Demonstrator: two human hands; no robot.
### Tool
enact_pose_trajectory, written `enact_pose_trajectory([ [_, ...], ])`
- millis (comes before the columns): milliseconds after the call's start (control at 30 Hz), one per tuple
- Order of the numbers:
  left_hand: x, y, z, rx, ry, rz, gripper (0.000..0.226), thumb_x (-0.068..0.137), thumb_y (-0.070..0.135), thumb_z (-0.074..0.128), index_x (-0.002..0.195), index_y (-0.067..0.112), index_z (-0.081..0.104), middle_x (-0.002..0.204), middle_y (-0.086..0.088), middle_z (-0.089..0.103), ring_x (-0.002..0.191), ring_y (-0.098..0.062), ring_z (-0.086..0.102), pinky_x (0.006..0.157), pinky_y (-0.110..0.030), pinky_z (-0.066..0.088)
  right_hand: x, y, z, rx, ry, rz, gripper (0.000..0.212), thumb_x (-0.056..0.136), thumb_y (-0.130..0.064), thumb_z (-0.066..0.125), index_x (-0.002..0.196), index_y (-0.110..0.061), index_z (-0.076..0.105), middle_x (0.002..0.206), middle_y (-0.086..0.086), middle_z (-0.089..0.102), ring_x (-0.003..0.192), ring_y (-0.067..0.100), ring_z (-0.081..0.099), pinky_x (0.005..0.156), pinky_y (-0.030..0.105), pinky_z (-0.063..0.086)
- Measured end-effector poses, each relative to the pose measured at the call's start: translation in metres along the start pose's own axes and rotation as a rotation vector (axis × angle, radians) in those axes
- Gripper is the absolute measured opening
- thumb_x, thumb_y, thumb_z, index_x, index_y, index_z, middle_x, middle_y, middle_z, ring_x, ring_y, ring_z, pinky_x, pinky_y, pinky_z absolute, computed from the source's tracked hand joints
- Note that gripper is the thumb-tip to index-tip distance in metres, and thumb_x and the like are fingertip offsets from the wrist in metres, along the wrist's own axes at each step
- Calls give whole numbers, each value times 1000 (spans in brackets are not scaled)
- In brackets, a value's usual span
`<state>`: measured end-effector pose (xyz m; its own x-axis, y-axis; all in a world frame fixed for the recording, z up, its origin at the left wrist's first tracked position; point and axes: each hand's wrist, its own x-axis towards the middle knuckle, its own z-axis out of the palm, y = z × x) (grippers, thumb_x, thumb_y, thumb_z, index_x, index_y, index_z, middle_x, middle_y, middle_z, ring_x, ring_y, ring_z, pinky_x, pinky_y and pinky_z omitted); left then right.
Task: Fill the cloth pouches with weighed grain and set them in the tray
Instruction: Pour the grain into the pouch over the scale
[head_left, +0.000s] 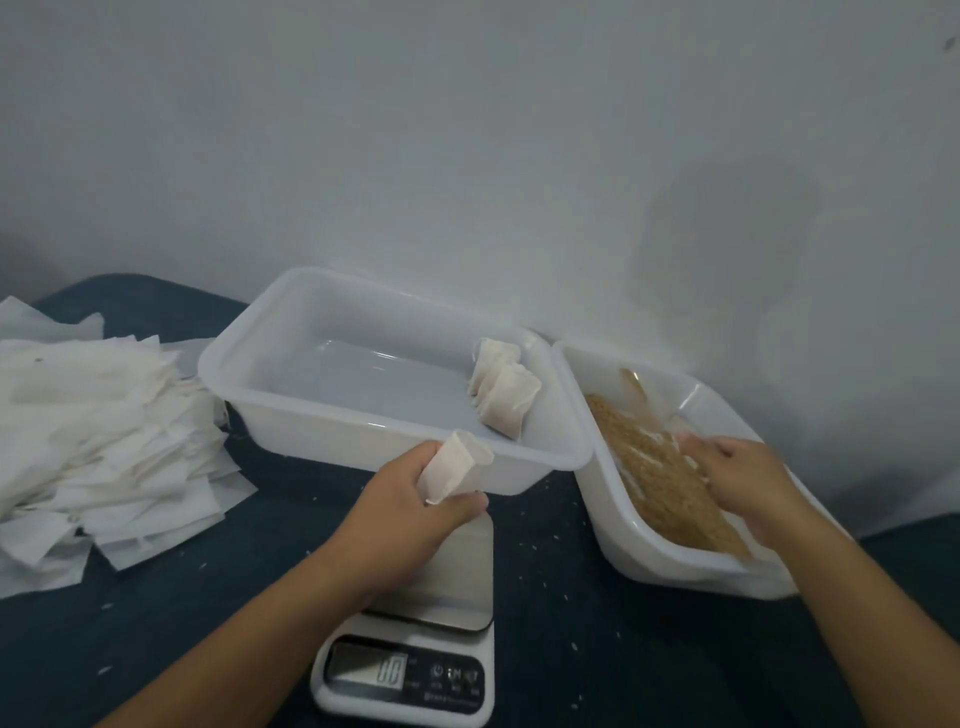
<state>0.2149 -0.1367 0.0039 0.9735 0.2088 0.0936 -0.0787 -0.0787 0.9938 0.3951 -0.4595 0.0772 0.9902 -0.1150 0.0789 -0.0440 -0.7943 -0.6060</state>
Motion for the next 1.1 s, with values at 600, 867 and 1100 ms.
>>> enact_pose_trajectory([
  [600,5,-3,-9,128,-20,101,21,89,35,77,102,36,60,82,33,62,78,12,59,59,-4,43,-135,-76,-59,133,-386,-257,37,73,-70,67,95,-44,82,56,-11,45,45,8,32,43,18,33],
  [867,5,-4,-11,203,-61,164,22,88,34,78,97,37,57,83,33,60,77,9,58,60,-6,43,-139,-81,-71,-117,-518,-331,56,61,-93,66,100,-55,78,75,2,72,53,4,47,51,12,40],
  [1100,2,-5,-9,251,-78,190,27,86,34,80,96,41,56,98,34,60,90,10,58,65,-6,44,-131,-80,-76,-249,-506,-376,65,53,-104,55,99,-62,74,89,2,76,80,23,69,73,41,58],
])
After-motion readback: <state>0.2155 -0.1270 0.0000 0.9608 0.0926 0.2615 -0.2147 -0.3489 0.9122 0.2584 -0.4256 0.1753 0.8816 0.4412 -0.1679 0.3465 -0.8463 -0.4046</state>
